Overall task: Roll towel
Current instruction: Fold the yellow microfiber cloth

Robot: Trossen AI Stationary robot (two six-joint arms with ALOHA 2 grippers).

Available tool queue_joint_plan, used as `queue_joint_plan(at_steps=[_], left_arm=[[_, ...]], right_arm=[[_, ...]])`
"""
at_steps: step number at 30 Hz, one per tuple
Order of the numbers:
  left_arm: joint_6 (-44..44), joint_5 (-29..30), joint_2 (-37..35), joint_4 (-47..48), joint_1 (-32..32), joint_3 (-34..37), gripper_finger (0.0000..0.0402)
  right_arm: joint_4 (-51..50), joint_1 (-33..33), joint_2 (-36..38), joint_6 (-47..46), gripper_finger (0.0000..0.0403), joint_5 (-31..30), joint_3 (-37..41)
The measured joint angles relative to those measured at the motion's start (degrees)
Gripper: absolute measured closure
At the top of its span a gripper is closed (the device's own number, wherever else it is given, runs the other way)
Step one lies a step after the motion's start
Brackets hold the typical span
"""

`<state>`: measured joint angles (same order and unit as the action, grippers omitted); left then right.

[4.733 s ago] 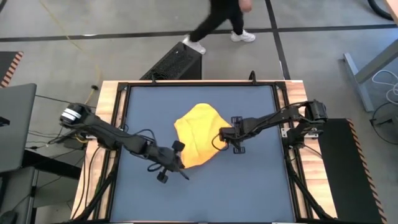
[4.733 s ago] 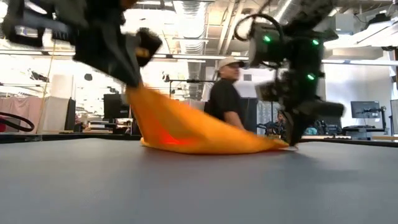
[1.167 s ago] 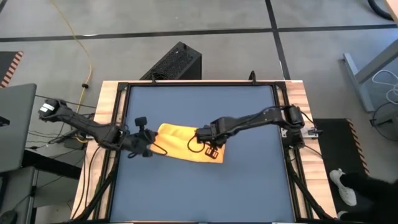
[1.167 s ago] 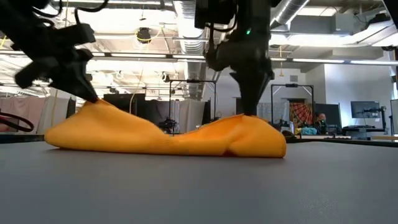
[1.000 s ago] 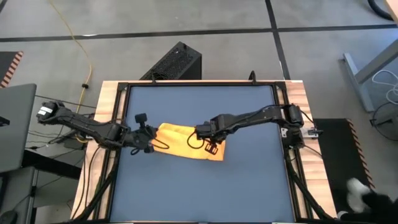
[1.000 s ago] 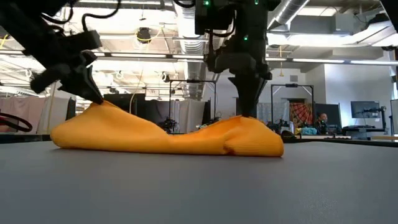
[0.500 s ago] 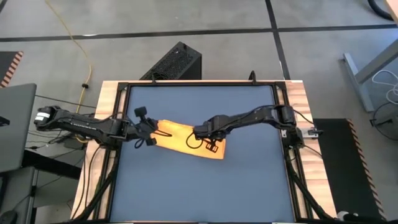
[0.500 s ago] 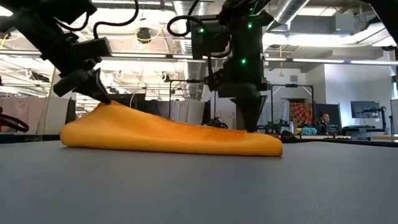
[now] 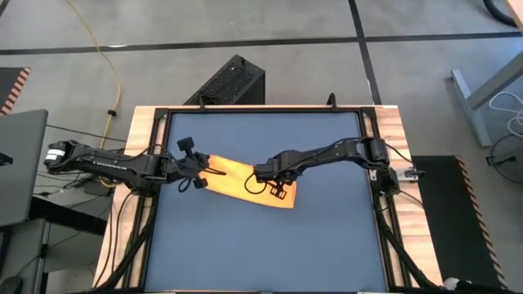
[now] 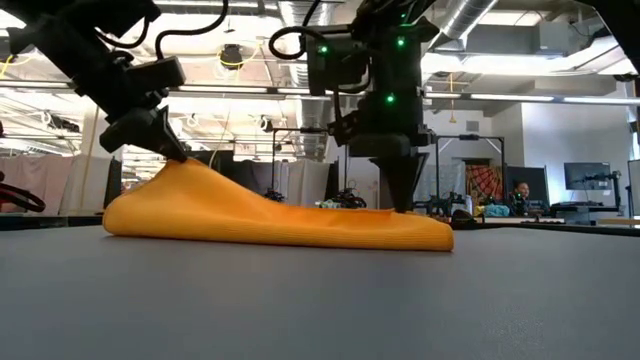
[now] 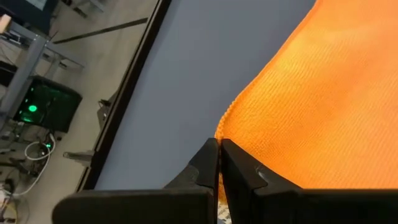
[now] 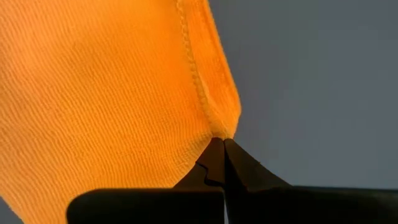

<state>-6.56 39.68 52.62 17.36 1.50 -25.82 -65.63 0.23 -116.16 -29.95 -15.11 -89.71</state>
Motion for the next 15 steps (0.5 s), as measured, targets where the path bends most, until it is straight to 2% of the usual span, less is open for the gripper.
queue_joint_plan(at_steps=[11, 15], left_arm=[[-0.9, 0.0, 0.0, -1.9, 0.0, 0.0, 0.0401], [-1.3, 0.0, 0.0, -1.9, 0.0, 0.0, 0.0396]], right_arm=[[-2.7, -0.4, 0.0, -0.2, 0.0390, 0.0, 0.0], [-2.8, -0.4, 0.0, -0.2, 0.0369, 0.2, 0.0]])
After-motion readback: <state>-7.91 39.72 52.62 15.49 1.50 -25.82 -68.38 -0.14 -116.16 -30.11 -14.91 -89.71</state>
